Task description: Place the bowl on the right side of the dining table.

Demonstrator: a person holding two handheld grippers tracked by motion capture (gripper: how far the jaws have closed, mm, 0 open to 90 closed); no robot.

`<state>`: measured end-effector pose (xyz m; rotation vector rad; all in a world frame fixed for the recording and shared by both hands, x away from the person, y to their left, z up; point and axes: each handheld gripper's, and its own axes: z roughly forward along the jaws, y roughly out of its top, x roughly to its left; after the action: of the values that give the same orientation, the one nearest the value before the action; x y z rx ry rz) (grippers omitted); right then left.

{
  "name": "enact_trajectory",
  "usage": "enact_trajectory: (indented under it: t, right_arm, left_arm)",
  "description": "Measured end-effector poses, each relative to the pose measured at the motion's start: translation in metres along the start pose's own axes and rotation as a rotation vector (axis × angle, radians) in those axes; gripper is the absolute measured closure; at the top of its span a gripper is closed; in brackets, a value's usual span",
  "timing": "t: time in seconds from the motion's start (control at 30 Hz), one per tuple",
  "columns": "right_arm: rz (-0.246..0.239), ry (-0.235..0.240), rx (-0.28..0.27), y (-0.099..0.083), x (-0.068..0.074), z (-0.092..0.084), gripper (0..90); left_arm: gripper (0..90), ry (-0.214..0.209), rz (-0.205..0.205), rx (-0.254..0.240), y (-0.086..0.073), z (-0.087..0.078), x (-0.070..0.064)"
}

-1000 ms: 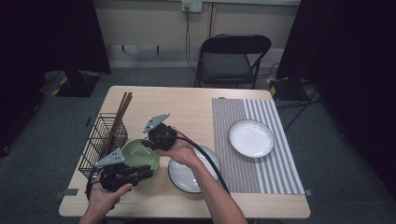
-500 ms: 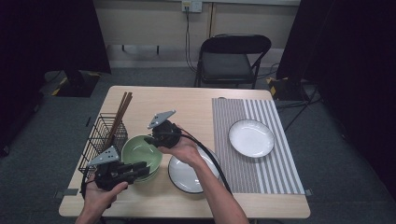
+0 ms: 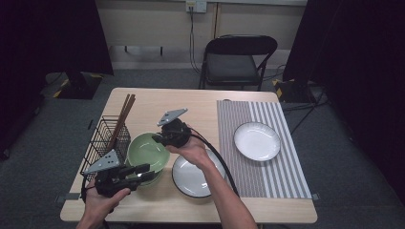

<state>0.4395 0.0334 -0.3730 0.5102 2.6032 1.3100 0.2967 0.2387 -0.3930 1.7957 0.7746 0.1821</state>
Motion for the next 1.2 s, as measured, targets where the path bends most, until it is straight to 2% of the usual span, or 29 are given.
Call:
enact_trajectory:
  t: [0.23, 0.33, 0.5, 0.7, 0.87, 1.03, 1.2]
  right_arm:
    - [0.023, -0.03, -0.02, -0.002, -0.006, -0.009, 84.7]
    - [0.043, -0.041, -0.024, -0.003, -0.009, -0.014, 84.7]
    - [0.067, -0.07, -0.022, -0.006, -0.014, -0.021, 84.7]
    - [0.138, -0.105, -0.031, -0.019, -0.025, -0.031, 84.7]
    - [0.159, -0.142, -0.024, -0.023, -0.032, -0.042, 84.5]
    - [0.178, -0.157, -0.038, -0.026, -0.038, -0.051, 84.6]
    - [0.197, -0.182, -0.033, -0.03, -0.043, -0.059, 84.4]
  left_arm:
    - [55.1, -0.019, 0.012, -0.002, 0.002, 0.001, -0.005]
    - [53.4, -0.002, 0.009, 0.002, 0.002, 0.002, -0.006]
    - [47.4, 0.002, 0.015, 0.001, 0.002, 0.003, -0.007]
    - [40.2, 0.015, 0.014, -0.003, 0.001, 0.002, -0.004]
    - [37.2, 0.022, 0.011, 0.002, 0.0, 0.004, -0.002]
    - [35.9, 0.029, 0.012, 0.012, -0.002, 0.006, -0.002]
    - [32.7, 0.065, 0.019, 0.001, -0.002, 0.005, -0.002]
